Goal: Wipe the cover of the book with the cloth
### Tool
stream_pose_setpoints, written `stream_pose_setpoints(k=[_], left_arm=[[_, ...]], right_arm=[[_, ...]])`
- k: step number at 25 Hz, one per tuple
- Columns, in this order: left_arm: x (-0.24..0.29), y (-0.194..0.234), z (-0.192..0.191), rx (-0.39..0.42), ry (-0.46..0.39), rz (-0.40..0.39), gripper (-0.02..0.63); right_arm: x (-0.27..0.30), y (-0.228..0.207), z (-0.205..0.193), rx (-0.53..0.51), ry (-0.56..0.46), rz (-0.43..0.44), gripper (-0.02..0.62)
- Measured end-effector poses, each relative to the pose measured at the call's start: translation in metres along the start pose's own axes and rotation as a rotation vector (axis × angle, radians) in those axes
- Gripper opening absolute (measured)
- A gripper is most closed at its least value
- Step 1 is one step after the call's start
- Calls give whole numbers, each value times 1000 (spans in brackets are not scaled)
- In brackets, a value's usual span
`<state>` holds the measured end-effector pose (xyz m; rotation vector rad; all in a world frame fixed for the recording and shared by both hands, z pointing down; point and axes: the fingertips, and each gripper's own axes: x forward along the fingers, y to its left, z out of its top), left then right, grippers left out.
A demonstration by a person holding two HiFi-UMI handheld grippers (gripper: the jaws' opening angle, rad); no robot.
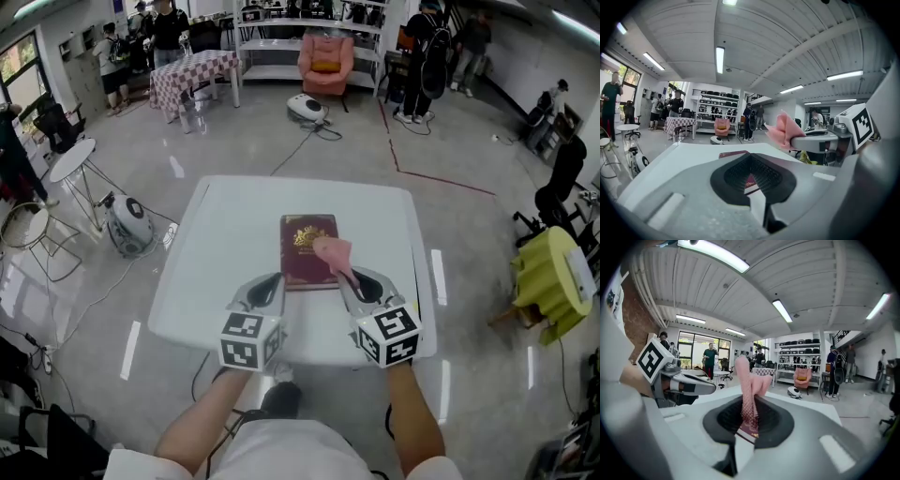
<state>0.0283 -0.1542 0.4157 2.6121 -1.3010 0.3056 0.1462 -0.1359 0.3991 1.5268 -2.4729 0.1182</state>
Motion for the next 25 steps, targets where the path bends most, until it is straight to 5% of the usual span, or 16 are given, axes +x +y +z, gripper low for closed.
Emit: stream_pose_setpoints(k=[25], left_arm=[[-25,-43,-14,25,-10,-16,6]], right_arm=[[-56,-3,-25,71,-15,-90,38]])
